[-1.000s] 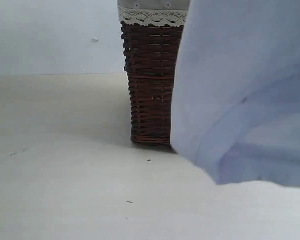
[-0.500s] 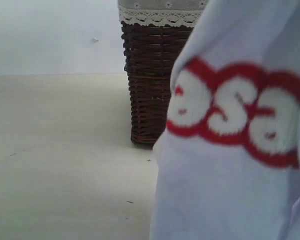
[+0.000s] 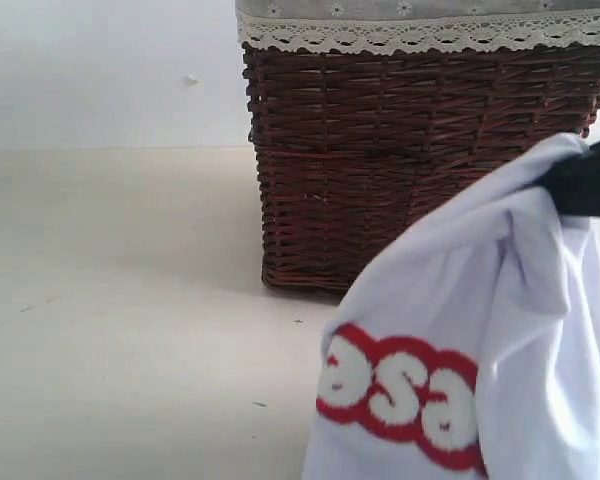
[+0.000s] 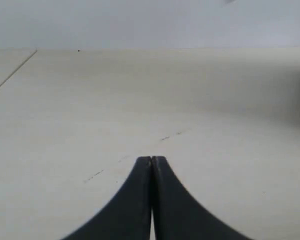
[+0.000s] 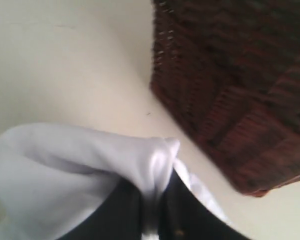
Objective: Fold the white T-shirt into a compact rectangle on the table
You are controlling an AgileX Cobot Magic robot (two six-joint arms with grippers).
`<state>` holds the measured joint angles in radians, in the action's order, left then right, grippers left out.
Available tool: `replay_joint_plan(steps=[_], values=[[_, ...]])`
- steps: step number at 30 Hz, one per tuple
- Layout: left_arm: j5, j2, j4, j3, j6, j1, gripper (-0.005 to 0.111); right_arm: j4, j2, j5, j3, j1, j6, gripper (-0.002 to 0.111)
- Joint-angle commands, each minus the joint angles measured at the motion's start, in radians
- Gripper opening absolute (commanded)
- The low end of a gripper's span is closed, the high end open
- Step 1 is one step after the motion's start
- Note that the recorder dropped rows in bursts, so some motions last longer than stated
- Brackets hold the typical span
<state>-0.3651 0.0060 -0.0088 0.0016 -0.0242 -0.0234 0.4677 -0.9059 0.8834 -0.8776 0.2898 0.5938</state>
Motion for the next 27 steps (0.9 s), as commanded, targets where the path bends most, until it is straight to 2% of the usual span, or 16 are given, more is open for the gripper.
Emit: replay_joint_plan(steps=[1,5,13,21,27], values=[[0.012,-0.006,-0.003,-0.002,-0.001,-0.002,0.000,-0.193,-0.080,-0.305,0.003,0.000,-0.056,0.000],[0.012,-0.006,-0.003,-0.002,-0.001,-0.002,0.000,-0.363,-0.173,-0.466,0.003,0.000,-0.245,0.000],[0.012,-0.006,-0.003,-0.002,-0.003,-0.002,0.000,-0.372,-0.310,-0.776,-0.020,0.000,-0.256,0.000],[0.012,-0.006,-0.003,-0.002,-0.003,-0.002,0.000,-0.372,-0.438,-0.833,-0.150,0.000,-0.254,0.000],[0.012,-0.006,-0.003,-0.002,-0.003,-0.002,0.000,-0.370,-0.498,-0.767,-0.207,0.000,-0.258,0.000]])
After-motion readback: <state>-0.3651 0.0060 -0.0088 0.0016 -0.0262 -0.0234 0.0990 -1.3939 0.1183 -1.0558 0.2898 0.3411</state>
